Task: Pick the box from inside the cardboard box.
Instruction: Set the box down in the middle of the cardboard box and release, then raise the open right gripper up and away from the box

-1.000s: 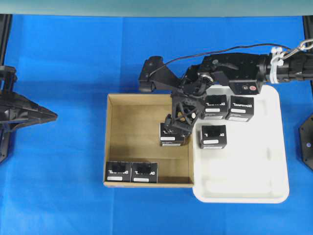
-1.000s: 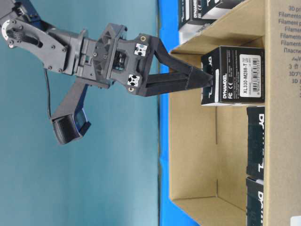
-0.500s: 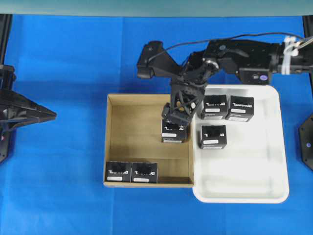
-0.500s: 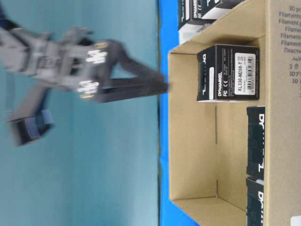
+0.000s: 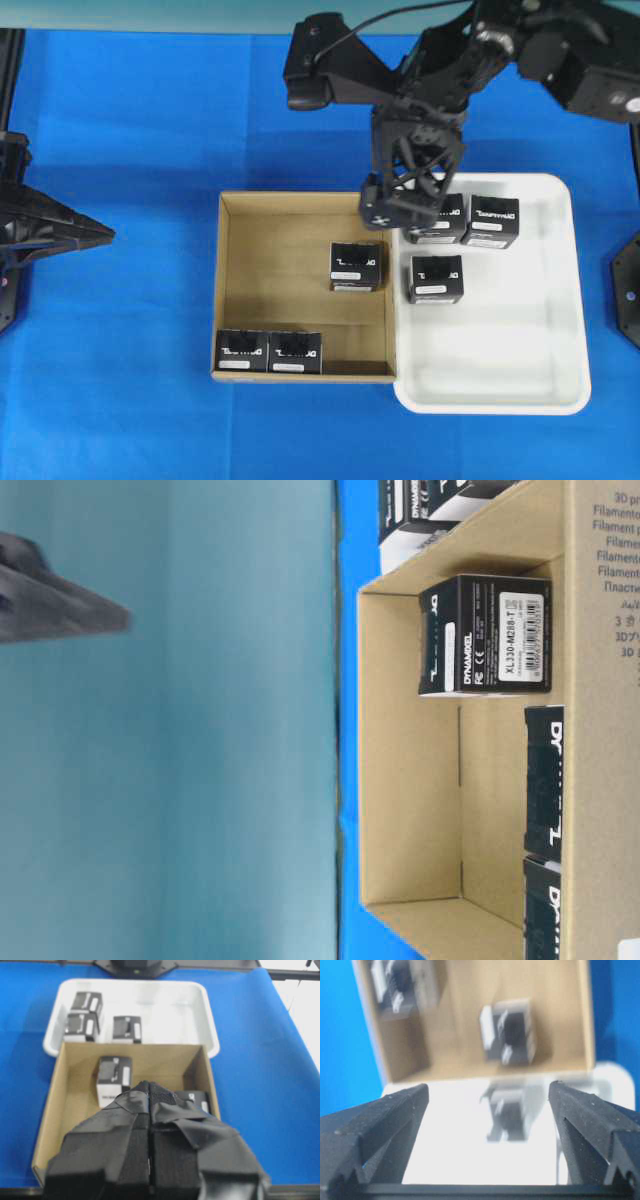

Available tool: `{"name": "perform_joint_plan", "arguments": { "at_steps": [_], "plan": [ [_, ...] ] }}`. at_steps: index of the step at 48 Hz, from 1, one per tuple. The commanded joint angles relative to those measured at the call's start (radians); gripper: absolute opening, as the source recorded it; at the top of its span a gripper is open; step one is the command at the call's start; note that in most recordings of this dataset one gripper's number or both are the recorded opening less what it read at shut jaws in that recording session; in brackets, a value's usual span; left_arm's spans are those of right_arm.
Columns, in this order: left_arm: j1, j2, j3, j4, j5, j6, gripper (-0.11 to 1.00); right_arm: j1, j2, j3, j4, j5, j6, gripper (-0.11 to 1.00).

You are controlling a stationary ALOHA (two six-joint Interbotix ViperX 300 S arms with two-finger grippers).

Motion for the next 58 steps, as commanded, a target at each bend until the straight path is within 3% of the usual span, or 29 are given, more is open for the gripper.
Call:
{"name": "perform_joint_plan", "arguments": {
  "at_steps": [1, 20, 30, 49, 58],
  "plan": [
    [0.002, 0.003, -0.029, 0.002, -0.005, 0.0, -0.07, 0.012, -0.015, -0.061, 0.002, 0.046, 0.014, 0.99],
    [0.0, 0.005, -0.035, 0.002, -0.005, 0.0, -0.07, 0.046, -0.035, -0.229, -0.005, 0.16, 0.052, 0.99],
    [0.0, 0.009, -0.038, 0.002, -0.005, 0.0, -0.07, 0.049, -0.035, -0.304, -0.031, 0.245, 0.077, 0.99],
    [0.0, 0.009, -0.041, 0.002, -0.005, 0.0, -0.07, 0.051, -0.005, -0.288, -0.043, 0.247, 0.066, 0.99],
    [0.0, 0.009, -0.041, 0.002, -0.005, 0.0, -0.07, 0.046, 0.041, -0.189, -0.086, 0.112, 0.015, 0.99]
  ]
}}
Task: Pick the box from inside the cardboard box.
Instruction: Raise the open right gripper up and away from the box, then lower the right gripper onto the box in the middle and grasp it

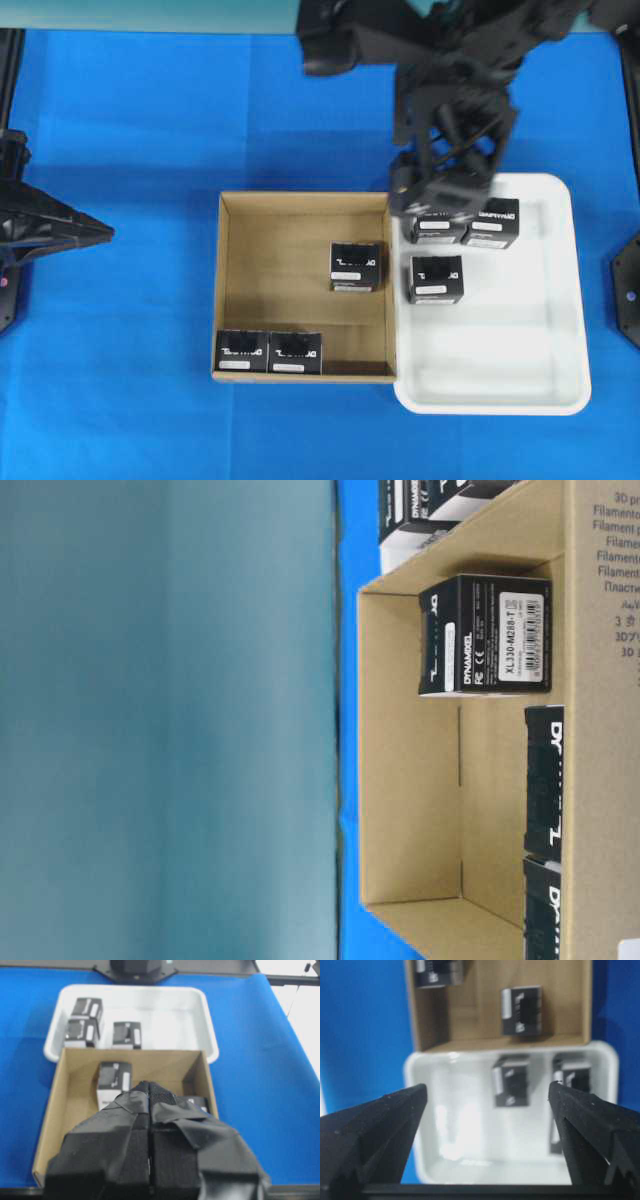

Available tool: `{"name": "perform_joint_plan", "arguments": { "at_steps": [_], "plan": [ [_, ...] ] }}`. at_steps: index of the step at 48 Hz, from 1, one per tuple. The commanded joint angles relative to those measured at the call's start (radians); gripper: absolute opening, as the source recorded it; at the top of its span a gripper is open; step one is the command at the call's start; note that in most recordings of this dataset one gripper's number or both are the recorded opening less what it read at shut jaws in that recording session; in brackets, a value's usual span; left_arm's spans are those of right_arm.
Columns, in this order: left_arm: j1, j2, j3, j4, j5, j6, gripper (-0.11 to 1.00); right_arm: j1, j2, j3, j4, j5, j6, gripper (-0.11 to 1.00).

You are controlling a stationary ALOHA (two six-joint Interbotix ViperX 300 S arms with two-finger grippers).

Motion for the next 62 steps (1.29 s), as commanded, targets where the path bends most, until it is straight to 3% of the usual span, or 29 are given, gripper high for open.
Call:
{"name": "perform_joint_plan", "arguments": {
  "at_steps": [1, 21, 45, 62],
  "plan": [
    [0.0, 0.009, -0.029, 0.003, -0.005, 0.0, -0.07, 0.0, 0.02, 0.043, -0.012, -0.064, -0.017, 0.99],
    [-0.005, 0.009, -0.028, 0.003, -0.005, 0.0, -0.07, 0.02, 0.114, 0.221, -0.012, -0.233, -0.057, 0.99],
    [-0.003, 0.009, -0.028, 0.003, -0.005, 0.002, -0.07, 0.054, 0.129, 0.448, -0.014, -0.526, -0.095, 0.99],
    [-0.005, 0.009, -0.028, 0.003, -0.005, 0.003, -0.07, 0.08, 0.16, 0.511, -0.074, -0.598, -0.086, 0.99]
  ]
}}
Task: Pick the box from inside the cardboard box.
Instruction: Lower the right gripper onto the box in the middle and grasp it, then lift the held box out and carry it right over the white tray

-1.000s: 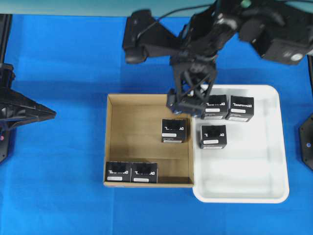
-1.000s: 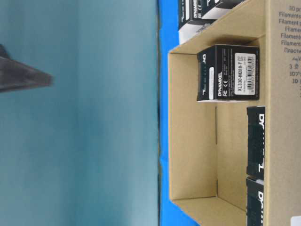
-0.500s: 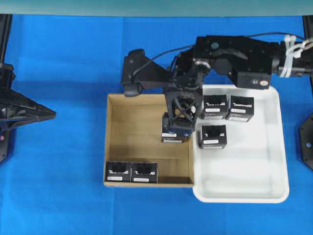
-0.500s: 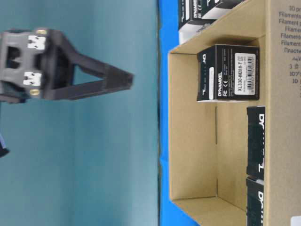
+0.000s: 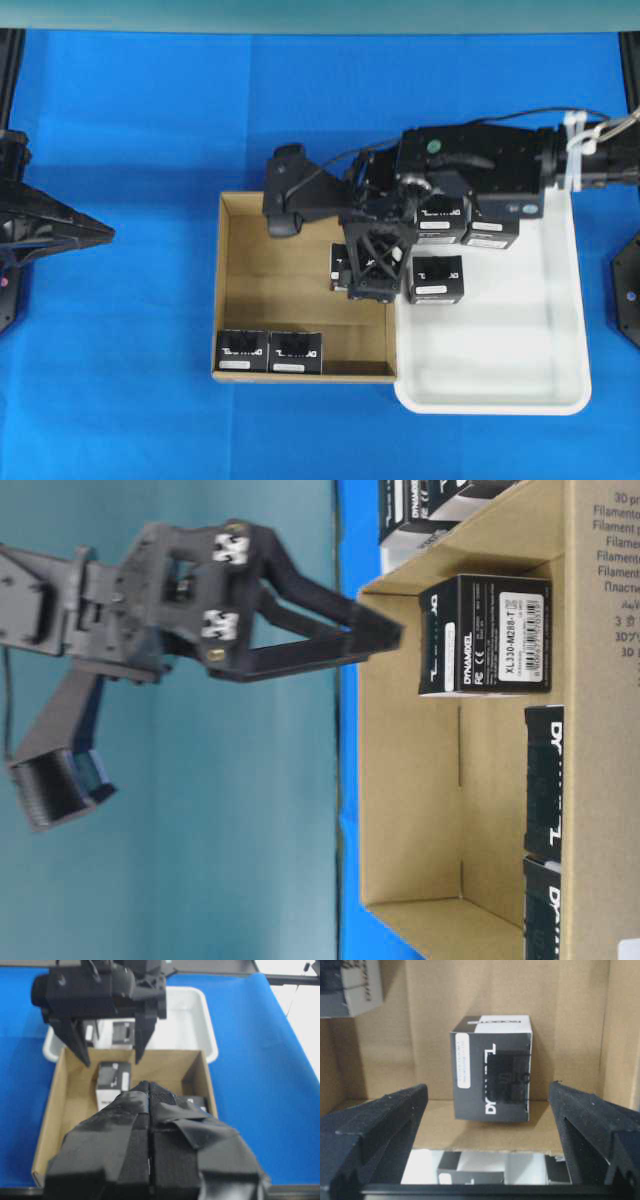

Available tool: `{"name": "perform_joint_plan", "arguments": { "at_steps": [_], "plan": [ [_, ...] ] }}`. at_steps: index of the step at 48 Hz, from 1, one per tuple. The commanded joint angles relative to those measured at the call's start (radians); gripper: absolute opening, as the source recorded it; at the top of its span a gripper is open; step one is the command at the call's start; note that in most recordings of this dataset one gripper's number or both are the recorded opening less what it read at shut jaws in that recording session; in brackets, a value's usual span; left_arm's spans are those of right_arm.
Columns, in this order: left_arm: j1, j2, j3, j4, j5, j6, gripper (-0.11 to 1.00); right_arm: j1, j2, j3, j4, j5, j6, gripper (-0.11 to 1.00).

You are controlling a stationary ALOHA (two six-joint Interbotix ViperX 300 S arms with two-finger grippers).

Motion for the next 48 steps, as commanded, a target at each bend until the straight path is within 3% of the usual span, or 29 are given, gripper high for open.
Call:
{"name": "perform_joint_plan", "arguments": {
  "at_steps": [1, 48],
  "plan": [
    [-0.002, 0.008, -0.028, 0.002, -0.005, 0.003, -0.07, 0.005, 0.009, 0.005, -0.017, -0.014, 0.003, 0.99],
    [-0.005, 0.008, -0.021, 0.002, -0.005, 0.003, -0.07, 0.031, 0.115, 0.044, -0.026, -0.118, 0.008, 0.99]
  ]
}}
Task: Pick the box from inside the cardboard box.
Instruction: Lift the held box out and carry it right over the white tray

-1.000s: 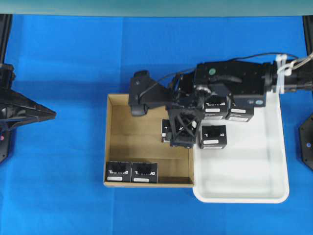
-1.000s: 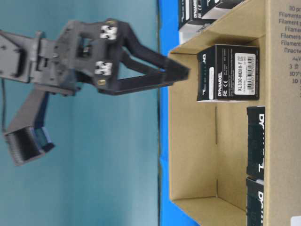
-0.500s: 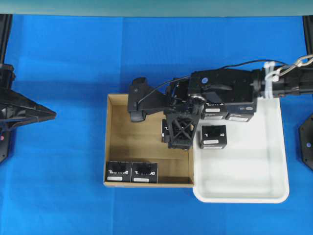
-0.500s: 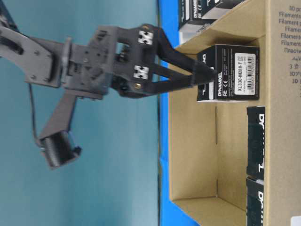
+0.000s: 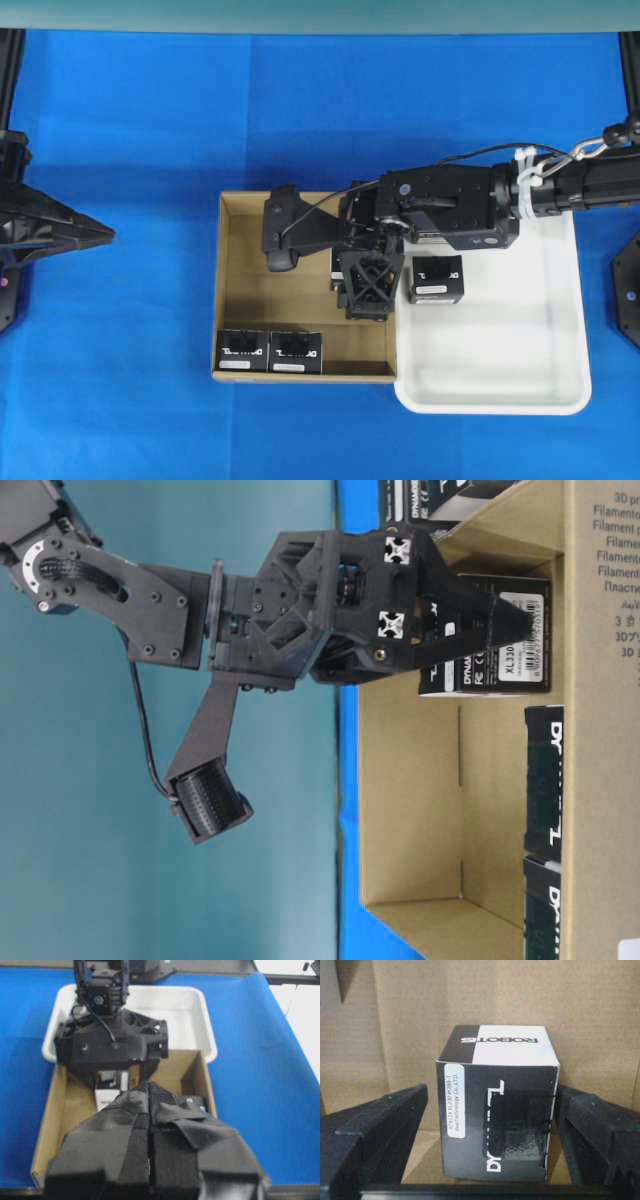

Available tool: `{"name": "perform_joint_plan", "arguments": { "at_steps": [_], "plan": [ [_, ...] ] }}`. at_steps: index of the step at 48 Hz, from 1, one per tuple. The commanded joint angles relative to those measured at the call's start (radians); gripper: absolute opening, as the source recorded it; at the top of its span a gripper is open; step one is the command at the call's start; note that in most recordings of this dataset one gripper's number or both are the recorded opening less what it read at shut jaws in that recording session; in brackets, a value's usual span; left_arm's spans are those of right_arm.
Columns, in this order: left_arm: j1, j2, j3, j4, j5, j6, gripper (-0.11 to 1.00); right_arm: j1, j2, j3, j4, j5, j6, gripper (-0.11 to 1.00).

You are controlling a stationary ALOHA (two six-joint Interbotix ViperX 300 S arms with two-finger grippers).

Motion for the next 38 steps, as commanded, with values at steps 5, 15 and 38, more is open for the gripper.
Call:
{"name": "perform_joint_plan", "arguments": {
  "at_steps": [5, 15, 38],
  "plan": [
    [-0.002, 0.008, -0.021, 0.003, -0.005, 0.002, -0.07, 0.003, 0.003, -0.002, -0.002, -0.026, 0.0, 0.99],
    [-0.002, 0.008, -0.021, 0.003, -0.005, 0.0, -0.07, 0.011, 0.005, 0.002, -0.002, -0.017, -0.002, 0.88],
    [-0.002, 0.005, -0.025, 0.003, -0.005, -0.002, -0.07, 0.002, -0.121, -0.092, 0.012, 0.137, 0.003, 0.6]
  ]
}}
